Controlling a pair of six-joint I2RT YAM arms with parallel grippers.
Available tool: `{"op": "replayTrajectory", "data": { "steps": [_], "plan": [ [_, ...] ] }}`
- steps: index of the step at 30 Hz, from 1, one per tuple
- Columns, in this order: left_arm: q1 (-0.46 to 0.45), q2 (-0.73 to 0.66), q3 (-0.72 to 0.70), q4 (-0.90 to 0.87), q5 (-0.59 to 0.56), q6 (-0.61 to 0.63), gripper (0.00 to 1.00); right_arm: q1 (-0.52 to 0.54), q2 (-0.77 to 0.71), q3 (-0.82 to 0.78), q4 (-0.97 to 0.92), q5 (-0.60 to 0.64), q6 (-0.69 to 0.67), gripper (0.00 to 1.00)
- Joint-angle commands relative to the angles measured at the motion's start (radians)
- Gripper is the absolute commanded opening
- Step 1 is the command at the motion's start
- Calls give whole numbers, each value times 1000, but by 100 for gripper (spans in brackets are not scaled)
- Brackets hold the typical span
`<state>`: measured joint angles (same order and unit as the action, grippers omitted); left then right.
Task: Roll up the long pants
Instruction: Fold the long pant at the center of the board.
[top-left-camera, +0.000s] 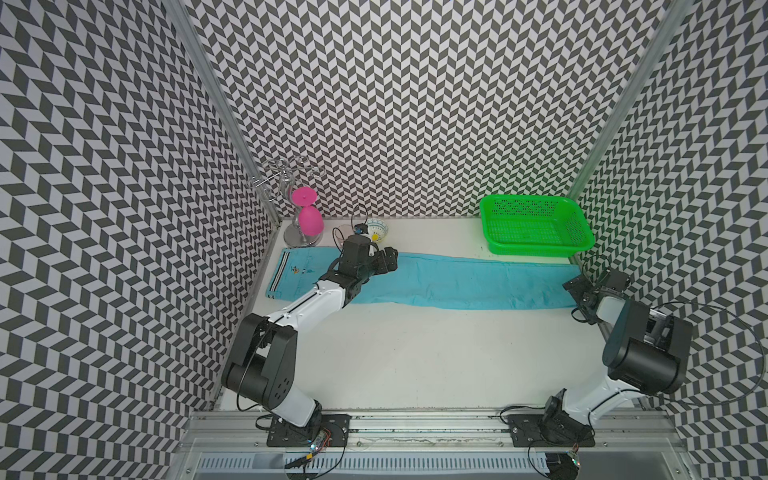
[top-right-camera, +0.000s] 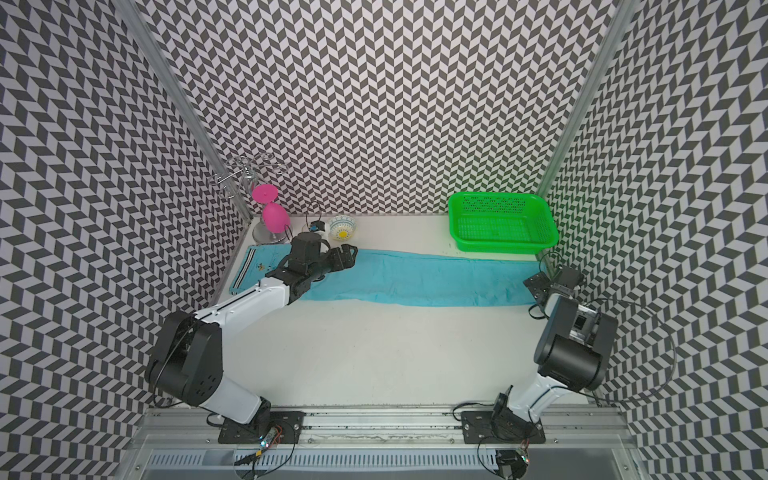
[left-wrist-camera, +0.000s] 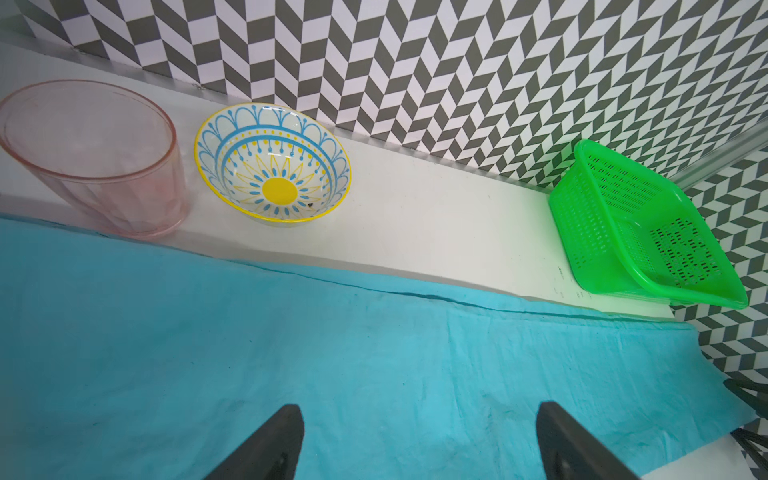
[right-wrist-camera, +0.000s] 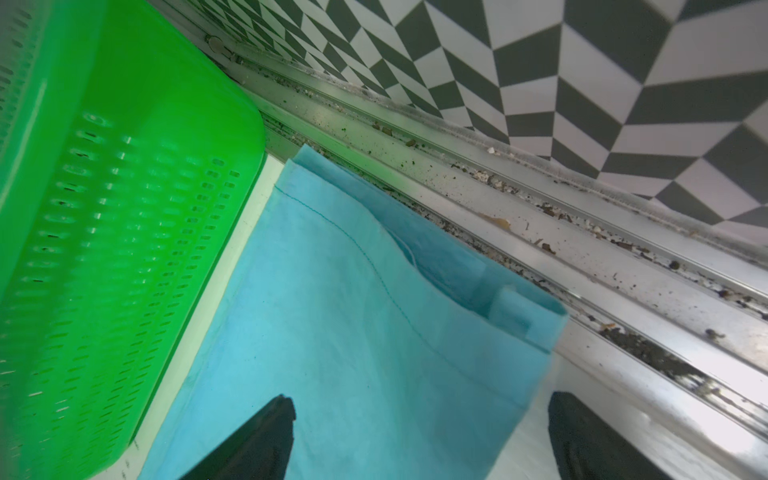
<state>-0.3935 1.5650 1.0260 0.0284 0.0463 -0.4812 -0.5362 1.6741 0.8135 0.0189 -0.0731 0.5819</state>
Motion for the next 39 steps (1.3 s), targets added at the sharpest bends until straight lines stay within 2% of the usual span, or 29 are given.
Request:
{"op": "replayTrajectory", "data": {
  "steps": [1,6,12,15,18,20,22,27,31,36,39],
  "plan": [
    [-9,12,34,-12,-13,23,91,-2,-20,-8,30,31,28,99],
    [-10,6,34,-13,-19,28,90,-4,40,34,14,7,35,96],
    [-9,0,30,-16,-29,26,89,-11,73,27,47,-29,40,78],
    [-9,2,29,-13,-25,21,88,-19,88,21,64,-55,31,61],
    [-8,-1,31,-15,-25,20,87,-28,87,15,76,-86,19,36],
    [-9,-10,31,-16,-25,16,87,-28,70,9,83,-106,8,15],
    [-9,-20,31,-20,-24,12,87,-28,40,7,76,-115,4,0],
    [-4,-59,41,-53,-27,-22,87,-13,-80,2,45,-159,-17,0],
    [35,-101,46,-95,-9,-98,87,62,-213,19,-12,-152,-40,0],
    [125,-186,15,-110,75,-172,87,241,-374,66,-88,-102,-39,0],
    [175,-242,-8,-116,104,-183,87,422,-439,88,-99,-23,-10,0]
  ]
}}
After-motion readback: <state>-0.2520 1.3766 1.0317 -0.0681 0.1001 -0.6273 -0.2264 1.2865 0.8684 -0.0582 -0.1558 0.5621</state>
